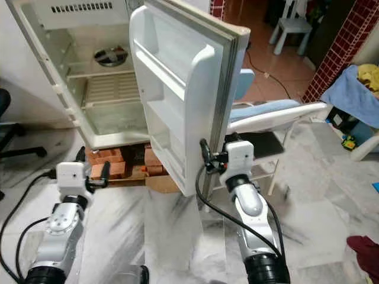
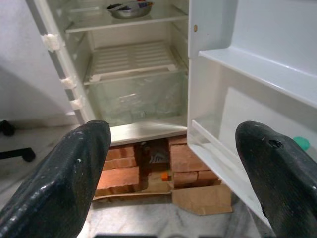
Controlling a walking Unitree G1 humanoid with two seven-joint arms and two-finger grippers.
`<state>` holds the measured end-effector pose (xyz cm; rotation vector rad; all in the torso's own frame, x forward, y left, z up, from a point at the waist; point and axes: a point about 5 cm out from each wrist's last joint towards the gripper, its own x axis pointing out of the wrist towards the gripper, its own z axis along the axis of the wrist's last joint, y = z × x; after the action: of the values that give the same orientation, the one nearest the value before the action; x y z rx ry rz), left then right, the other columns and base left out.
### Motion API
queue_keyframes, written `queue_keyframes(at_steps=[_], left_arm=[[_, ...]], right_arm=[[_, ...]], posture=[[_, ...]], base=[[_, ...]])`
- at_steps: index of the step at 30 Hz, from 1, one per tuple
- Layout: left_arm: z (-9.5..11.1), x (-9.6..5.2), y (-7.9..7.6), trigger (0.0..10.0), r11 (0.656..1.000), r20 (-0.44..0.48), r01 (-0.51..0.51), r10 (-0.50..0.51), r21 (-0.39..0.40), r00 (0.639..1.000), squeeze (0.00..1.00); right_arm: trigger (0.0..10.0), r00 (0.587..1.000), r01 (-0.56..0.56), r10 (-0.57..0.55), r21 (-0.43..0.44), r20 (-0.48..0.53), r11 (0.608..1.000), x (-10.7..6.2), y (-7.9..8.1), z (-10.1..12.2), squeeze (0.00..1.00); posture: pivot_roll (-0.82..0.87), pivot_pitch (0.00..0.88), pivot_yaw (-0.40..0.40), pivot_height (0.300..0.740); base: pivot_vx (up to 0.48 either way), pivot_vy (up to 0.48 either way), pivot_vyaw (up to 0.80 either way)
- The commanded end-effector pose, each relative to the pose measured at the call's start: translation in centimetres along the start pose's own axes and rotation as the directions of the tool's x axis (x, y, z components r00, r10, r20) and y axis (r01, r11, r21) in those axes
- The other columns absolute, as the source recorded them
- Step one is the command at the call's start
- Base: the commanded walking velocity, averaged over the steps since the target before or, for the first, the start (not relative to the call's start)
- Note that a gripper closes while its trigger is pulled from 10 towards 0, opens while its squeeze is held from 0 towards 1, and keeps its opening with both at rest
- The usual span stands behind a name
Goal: Restocking fridge
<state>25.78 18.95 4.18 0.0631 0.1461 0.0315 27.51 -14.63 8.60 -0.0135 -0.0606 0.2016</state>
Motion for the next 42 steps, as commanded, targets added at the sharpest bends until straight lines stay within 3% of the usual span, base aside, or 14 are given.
queue_keyframes(at_steps=[1,15,23,29,31,34,37,42], left_arm=[[0.3,0.0,0.1,10.0,1.0,0.015,0.007,-0.007,0.008,1.0,0.0],[0.4,0.1,0.1,10.0,1.0,0.005,0.01,-0.01,0.017,1.0,0.0],[0.2,0.0,0.0,10.0,1.0,-0.01,0.009,-0.009,0.002,1.0,0.0],[-0.1,-0.3,-0.5,10.0,0.997,-0.047,0.059,-0.062,-0.051,0.997,0.0],[-0.5,-1.1,-1.8,10.0,0.972,-0.079,0.188,-0.201,-0.141,0.976,0.0],[-1.0,-2.0,-2.9,10.0,0.946,-0.119,0.269,-0.292,-0.178,0.949,0.0],[-1.4,-2.3,-3.3,10.0,0.937,-0.14,0.297,-0.324,-0.181,0.936,0.0],[-1.4,-2.3,-3.2,10.0,0.938,-0.156,0.3,-0.327,-0.171,0.932,0.0]], right_arm=[[10.0,0.999,0.008,-0.008,-0.011,0.033,1.0,0.1,-0.1,0.8,0.0],[10.0,0.999,0.017,-0.016,-0.037,0.034,0.999,0.1,-0.2,0.9,0.0],[10.0,1.0,-0.006,0.006,-0.026,0.026,1.0,0.1,0.4,0.6,0.0],[10.0,0.999,-0.024,0.024,-0.027,0.022,0.999,0.4,0.5,0.6,0.0],[10.0,0.998,-0.052,0.053,-0.017,0.023,0.998,0.9,0.6,0.7,0.0],[10.0,0.992,-0.123,0.123,-0.007,0.038,0.992,1.5,1.1,1.1,0.0],[10.0,0.979,-0.196,0.196,0.001,0.052,0.981,1.8,1.7,1.6,0.0],[10.0,0.923,-0.385,0.377,0.136,0.081,0.913,1.4,3.1,2.5,0.0]], posture=[[-0.01,0.0,-0.027,0.74],[-0.01,0.0,-0.028,0.74],[0.0,0.002,-0.025,0.74],[0.0,0.003,-0.024,0.74],[0.01,0.005,-0.022,0.74],[0.01,0.005,-0.021,0.74],[0.02,0.007,-0.021,0.74],[0.02,0.008,-0.024,0.74]], base=[[0.315,-0.247,0.0],[0.334,-0.069,0.0],[0.0,0.0,0.76],[0.0,0.0,0.8],[0.0,0.0,0.63],[0.0,0.0,0.15],[0.0,0.0,0.0],[0.0,0.0,0.0]])
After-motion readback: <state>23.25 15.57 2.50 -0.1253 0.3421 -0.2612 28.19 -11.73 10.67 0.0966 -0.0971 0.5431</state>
